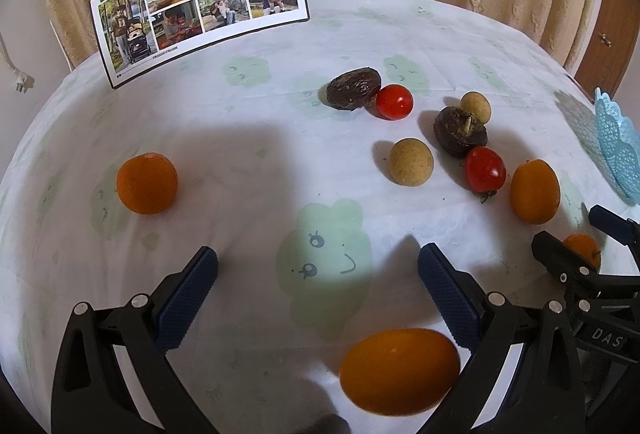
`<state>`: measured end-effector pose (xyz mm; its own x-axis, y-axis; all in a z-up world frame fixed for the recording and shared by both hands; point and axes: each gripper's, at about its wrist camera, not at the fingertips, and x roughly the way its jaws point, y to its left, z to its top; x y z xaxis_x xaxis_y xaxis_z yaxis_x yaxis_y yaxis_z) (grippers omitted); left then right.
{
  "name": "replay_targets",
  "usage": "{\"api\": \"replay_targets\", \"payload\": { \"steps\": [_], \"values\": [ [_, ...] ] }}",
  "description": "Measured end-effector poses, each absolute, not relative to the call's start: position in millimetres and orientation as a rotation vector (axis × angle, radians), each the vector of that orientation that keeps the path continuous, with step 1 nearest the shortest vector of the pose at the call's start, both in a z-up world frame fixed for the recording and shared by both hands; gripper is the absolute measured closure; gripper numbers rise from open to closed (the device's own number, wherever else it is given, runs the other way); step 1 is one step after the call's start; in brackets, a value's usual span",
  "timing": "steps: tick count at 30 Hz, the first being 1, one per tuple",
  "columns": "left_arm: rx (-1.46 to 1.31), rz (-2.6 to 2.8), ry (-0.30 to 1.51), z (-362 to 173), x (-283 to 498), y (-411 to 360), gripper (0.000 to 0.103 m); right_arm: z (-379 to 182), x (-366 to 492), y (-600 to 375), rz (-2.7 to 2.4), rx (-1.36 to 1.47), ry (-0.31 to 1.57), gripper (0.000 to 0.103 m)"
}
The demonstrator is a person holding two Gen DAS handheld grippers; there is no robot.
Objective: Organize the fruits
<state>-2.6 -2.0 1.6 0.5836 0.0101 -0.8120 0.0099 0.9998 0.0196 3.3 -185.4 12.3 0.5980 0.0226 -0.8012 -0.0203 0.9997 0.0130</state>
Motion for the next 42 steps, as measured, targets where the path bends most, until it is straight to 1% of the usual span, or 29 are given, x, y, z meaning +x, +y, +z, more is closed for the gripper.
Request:
{"api": "replay_targets", "payload": {
  "steps": [18, 24, 35, 42],
  "values": [
    [0.024, -0.008, 0.957, -1, -2, 2, 0.005, 14, 5, -187, 0.060, -0.010, 0.941, 0.002],
    [0.027, -0.027, 0.953, 0, -2, 1, 0.005, 18, -1, -190, 0.110, 0.025, 0.910, 0.002],
    [0.055, -0.034, 0.851, 13, -11, -1, 0.005, 37, -24, -200, 0.159, 0.135, 0.776, 0.002],
    [0.040, -0.041, 0.806, 21, -15, 5, 0.005, 41, -32, -200, 0.162, 0.121, 0.760, 0.002]
  ]
}}
